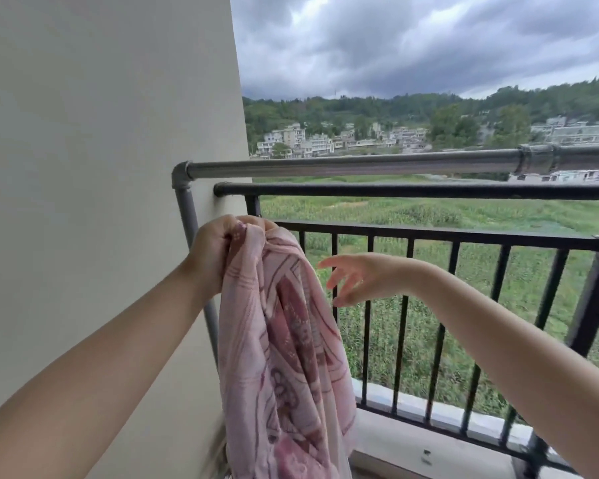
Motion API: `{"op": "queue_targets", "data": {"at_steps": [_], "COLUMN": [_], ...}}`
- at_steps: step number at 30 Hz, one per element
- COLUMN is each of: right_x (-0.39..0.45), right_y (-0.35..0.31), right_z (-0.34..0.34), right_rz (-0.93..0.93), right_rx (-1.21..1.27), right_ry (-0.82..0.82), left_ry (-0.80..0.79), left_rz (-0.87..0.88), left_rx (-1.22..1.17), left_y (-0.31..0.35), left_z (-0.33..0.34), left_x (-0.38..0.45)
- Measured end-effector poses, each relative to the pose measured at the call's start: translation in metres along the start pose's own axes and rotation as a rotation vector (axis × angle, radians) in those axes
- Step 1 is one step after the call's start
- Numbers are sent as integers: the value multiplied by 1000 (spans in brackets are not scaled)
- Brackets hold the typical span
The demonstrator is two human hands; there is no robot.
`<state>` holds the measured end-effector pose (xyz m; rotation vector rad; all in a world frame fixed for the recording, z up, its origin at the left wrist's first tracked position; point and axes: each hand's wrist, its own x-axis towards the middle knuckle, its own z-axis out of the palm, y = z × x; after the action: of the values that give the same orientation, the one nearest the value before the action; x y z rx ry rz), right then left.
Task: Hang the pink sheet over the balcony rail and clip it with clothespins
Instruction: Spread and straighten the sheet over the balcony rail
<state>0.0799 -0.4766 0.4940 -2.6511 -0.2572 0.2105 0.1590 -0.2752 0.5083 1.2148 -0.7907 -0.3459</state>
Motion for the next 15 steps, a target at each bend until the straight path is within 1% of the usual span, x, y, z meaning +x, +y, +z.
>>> {"op": "queue_targets", "data": {"at_steps": [2, 4, 6, 7, 8, 9, 10, 11, 12, 13, 15], "right_x": [13, 21, 24, 24, 22, 21, 21, 26, 33, 41, 55], "right_y": [-8, -9, -1, 6, 15, 25, 35, 47, 58, 67, 84], "right_z": [20, 38, 49, 53, 59, 68, 82, 102, 128, 156, 208], "right_rz": [13, 20, 35, 11, -27, -57, -62, -32, 29, 94, 191], "right_rx": [-33, -22, -62, -77, -39, 34, 103, 120, 58, -46, -216], "right_ry": [-43, 12, 105, 153, 161, 101, -13, -141, -245, -298, -278], "left_ry": [55, 108, 185, 233, 282, 326, 354, 364, 359, 345, 304], "left_rz": [-20, -62, -110, -132, -150, -155, -149, -135, -124, -114, -107], "left_rx": [0, 6, 23, 20, 2, -22, -53, -72, -86, -96, -168], "left_y": [0, -2, -5, -7, -9, -12, -16, -20, -25, -29, -36], "left_z": [4, 2, -6, -11, -15, -17, -18, -19, -16, -14, -13], "left_x": [-3, -8, -16, -21, -25, -30, -33, -35, -38, -40, -43]}}
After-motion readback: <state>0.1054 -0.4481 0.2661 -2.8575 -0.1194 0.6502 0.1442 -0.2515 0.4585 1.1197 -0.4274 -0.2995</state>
